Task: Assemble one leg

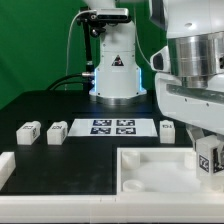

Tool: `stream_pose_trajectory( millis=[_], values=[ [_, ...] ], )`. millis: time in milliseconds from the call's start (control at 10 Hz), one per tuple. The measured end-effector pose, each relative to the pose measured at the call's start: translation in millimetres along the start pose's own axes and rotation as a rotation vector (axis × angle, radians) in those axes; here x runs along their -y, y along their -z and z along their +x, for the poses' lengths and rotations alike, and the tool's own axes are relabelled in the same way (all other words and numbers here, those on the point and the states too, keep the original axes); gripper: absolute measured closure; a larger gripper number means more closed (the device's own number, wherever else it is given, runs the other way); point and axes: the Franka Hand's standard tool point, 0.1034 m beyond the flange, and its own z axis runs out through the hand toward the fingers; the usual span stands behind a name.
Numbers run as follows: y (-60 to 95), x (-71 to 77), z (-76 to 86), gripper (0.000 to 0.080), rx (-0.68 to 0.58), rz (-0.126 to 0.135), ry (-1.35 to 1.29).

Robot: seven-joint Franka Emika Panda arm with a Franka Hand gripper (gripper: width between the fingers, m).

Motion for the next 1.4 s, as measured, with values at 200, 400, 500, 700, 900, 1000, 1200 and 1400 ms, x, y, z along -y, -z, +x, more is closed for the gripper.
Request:
stream_pose_trajectory(
  millis=[200,400,500,700,900,1000,1200,1400],
  values=[
    [0.0,0.0,0.0,0.0337,0.0,0.0,0.0],
    [0.0,0.0,0.0,0.0162,0.0,0.0,0.0],
    [0.0,0.0,0.0,0.0162,0.0,0.0,0.0],
    [0.5,6.8,-1.3,0.0151,0.005,0.037,-0.191],
    [4.1,3.7,-7.7,0.0151,0.007,-0.004,0.237],
    [5.9,5.0,-13.1,0.0151,0.009,-0.014,0.41],
    [4.9,1.2,-11.8,0.0151,0.015,-0.033,0.703],
    [6.7,-1.2,-3.3,0.0151,0.004,-0.023,0.985]
  ],
)
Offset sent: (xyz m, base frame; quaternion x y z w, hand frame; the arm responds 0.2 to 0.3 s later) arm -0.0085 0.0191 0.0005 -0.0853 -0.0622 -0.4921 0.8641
